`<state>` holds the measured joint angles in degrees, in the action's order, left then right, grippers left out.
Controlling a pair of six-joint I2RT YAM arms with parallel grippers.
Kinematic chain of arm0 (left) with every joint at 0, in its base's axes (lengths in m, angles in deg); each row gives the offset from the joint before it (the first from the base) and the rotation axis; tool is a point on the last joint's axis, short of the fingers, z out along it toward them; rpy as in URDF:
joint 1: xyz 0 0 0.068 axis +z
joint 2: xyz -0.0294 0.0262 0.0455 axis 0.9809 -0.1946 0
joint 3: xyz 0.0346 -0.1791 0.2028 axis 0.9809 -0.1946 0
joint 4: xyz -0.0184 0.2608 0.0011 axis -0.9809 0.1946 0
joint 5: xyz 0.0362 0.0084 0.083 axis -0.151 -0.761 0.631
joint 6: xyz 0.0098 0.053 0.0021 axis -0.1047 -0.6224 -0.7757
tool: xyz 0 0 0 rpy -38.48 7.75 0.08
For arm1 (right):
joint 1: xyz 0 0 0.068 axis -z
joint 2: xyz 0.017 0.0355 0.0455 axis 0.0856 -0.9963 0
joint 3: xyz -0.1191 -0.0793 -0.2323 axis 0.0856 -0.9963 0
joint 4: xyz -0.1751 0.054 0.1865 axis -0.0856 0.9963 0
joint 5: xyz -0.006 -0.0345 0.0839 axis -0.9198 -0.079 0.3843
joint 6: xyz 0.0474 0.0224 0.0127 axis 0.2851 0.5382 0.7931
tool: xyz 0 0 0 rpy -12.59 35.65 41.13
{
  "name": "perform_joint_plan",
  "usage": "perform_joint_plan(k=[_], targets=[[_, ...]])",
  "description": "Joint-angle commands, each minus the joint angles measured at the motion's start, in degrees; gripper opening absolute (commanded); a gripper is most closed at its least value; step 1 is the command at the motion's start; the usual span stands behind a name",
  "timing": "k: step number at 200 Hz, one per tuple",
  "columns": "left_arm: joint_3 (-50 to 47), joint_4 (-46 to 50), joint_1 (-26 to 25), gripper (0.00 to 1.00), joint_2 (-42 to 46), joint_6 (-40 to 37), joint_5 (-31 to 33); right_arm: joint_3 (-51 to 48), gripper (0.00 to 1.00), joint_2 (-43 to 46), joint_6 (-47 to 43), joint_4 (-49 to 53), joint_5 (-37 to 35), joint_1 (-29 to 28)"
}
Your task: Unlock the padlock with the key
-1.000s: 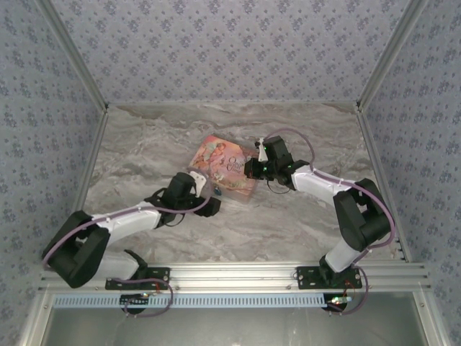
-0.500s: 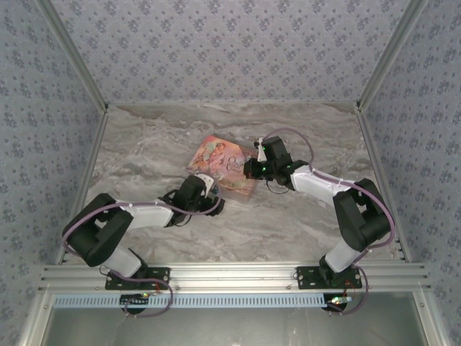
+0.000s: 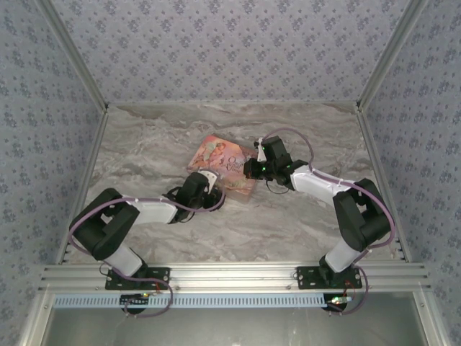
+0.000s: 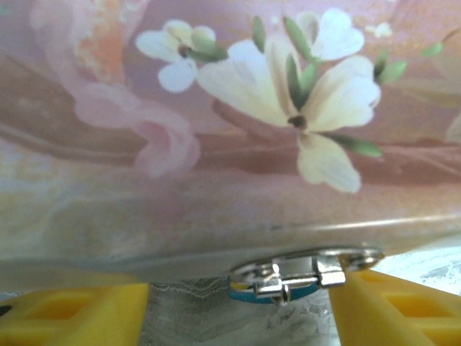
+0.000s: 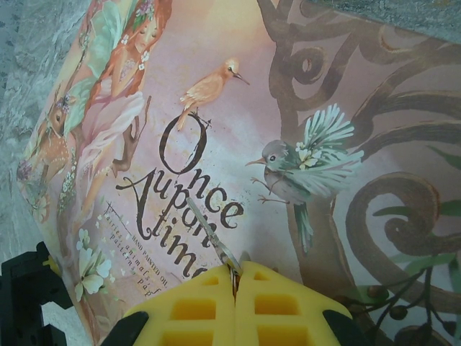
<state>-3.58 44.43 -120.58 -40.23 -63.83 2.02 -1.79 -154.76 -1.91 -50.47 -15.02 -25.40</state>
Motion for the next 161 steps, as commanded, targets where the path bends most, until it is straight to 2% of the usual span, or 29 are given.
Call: perform_joint_plan(k=[1, 43, 90, 161], targets=[[2.15, -2.20, -0.45, 0.61, -1.21, -0.88, -0.94, 0.15, 0.00, -1.79, 0.00, 5.38, -1.07, -0.75], [2.40, -2.47, -0.43, 0.53, -1.88, -1.19, -0.96, 0.25, 0.00, -1.67, -0.03, 5.38, -1.09, -0.82], [2.49, -1.84, -0.47, 0.38, -0.82, -1.40, -1.66, 0.31, 0.00, -1.61, -0.17, 5.26, -1.15, -0.97], [4.17, 2.66, -0.47, 0.33, 2.88, 1.45, -2.40, 0.83, 0.00, 1.62, -2.16, 3.51, -1.93, -1.25]])
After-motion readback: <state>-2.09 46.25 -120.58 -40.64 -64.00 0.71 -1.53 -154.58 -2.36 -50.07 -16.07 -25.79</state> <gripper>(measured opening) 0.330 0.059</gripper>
